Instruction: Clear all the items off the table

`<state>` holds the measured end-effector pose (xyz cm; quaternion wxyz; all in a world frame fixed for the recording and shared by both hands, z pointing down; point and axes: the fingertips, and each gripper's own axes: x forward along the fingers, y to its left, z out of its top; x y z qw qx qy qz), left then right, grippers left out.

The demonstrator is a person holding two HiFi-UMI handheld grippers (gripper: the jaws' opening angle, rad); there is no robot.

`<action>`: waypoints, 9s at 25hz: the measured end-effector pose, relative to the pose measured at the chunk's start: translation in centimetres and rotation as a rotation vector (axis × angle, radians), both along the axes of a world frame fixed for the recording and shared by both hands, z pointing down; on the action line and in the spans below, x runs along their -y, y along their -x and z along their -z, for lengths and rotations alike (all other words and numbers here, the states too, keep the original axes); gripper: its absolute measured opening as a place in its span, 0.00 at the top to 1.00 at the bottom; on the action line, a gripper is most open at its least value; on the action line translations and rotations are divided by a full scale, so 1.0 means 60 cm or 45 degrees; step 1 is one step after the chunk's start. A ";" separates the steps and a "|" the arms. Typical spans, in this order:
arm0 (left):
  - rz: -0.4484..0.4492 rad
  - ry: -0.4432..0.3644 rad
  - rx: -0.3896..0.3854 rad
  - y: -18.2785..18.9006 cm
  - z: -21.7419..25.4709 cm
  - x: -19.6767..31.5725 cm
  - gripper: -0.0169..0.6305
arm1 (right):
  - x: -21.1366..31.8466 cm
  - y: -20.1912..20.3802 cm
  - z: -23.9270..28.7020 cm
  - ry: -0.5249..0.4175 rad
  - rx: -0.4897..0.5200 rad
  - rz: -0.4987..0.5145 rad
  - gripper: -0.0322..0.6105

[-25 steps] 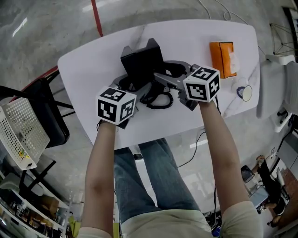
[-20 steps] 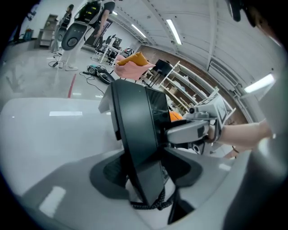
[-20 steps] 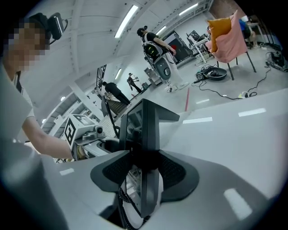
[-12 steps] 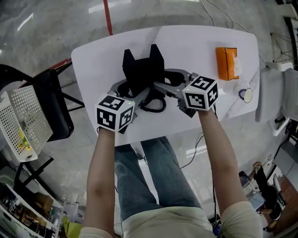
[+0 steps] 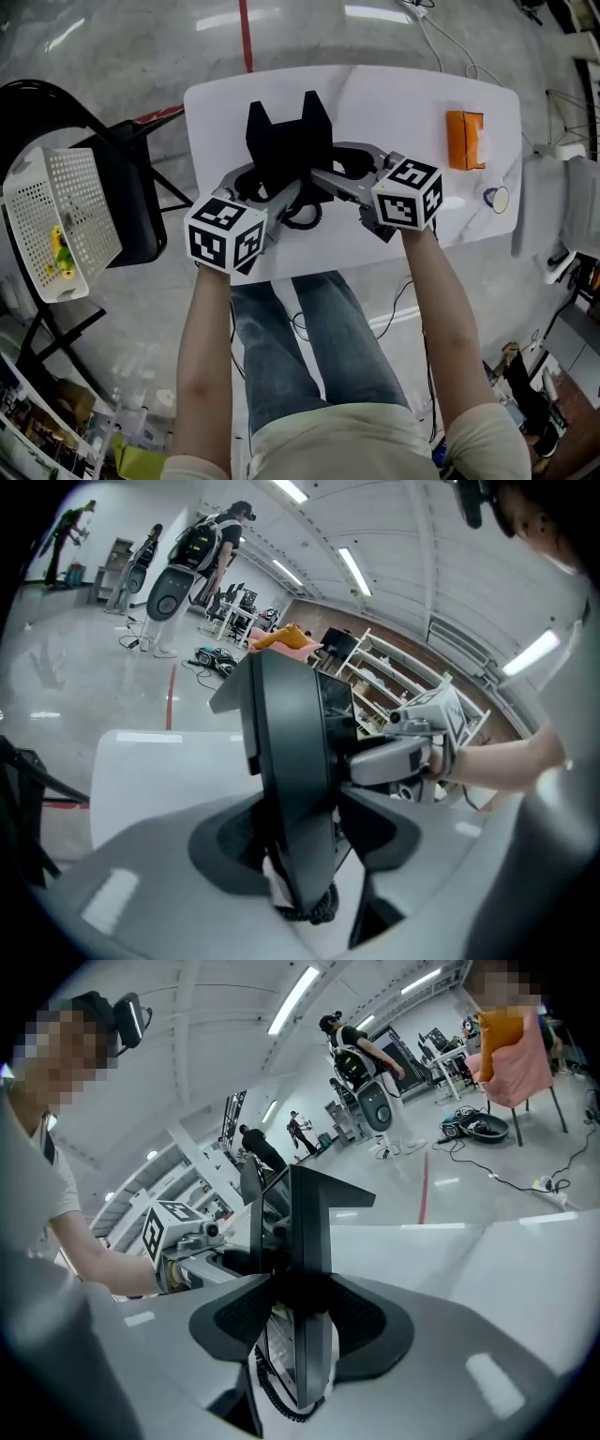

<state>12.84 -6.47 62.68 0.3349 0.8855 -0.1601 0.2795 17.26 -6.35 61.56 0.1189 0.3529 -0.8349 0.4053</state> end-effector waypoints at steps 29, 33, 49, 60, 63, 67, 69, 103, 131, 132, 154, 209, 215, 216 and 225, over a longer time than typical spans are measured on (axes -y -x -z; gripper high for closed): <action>0.465 -0.100 -0.061 0.484 0.281 0.056 0.63 | 0.079 0.488 0.285 -0.129 -0.048 0.443 0.66; 0.530 -0.115 -0.058 0.570 0.302 0.069 0.62 | 0.095 0.575 0.307 -0.142 -0.046 0.506 0.66; 0.692 -0.146 -0.024 0.835 0.345 0.146 0.62 | 0.179 0.843 0.347 -0.170 0.000 0.652 0.66; 0.736 -0.120 -0.022 0.926 0.310 0.220 0.61 | 0.254 0.933 0.310 -0.136 0.027 0.628 0.66; 0.747 -0.111 -0.022 0.945 0.285 0.246 0.61 | 0.280 0.953 0.284 -0.122 0.016 0.624 0.66; 0.763 -0.089 -0.028 0.966 0.243 0.278 0.61 | 0.313 0.975 0.242 -0.099 0.004 0.628 0.66; 0.769 -0.078 -0.025 0.972 0.219 0.291 0.61 | 0.325 0.981 0.218 -0.081 0.002 0.631 0.66; 0.909 0.021 0.165 1.027 0.047 0.310 0.63 | 0.347 1.047 0.054 -0.096 -0.506 0.955 0.64; 0.931 -0.098 0.174 0.996 0.133 0.271 0.64 | 0.314 0.998 0.115 -0.102 -0.471 0.693 0.72; 0.935 -0.104 0.179 0.993 0.139 0.269 0.65 | 0.310 0.994 0.120 -0.111 -0.475 0.677 0.75; 1.093 -0.232 0.217 0.933 0.293 0.208 0.95 | 0.232 0.911 0.271 -0.205 -0.474 0.425 0.95; 0.529 -0.342 0.123 0.363 0.484 -0.088 0.96 | -0.121 0.349 0.459 -0.248 -0.395 -0.321 0.95; 0.412 -0.336 0.083 0.226 0.481 -0.171 0.96 | -0.216 0.221 0.459 -0.236 -0.420 -0.436 0.95; 0.393 -0.333 0.074 0.202 0.480 -0.186 0.96 | -0.232 0.199 0.460 -0.235 -0.424 -0.457 0.95; 0.252 -0.332 0.033 0.028 0.478 -0.300 0.96 | -0.361 0.020 0.460 -0.220 -0.454 -0.640 0.95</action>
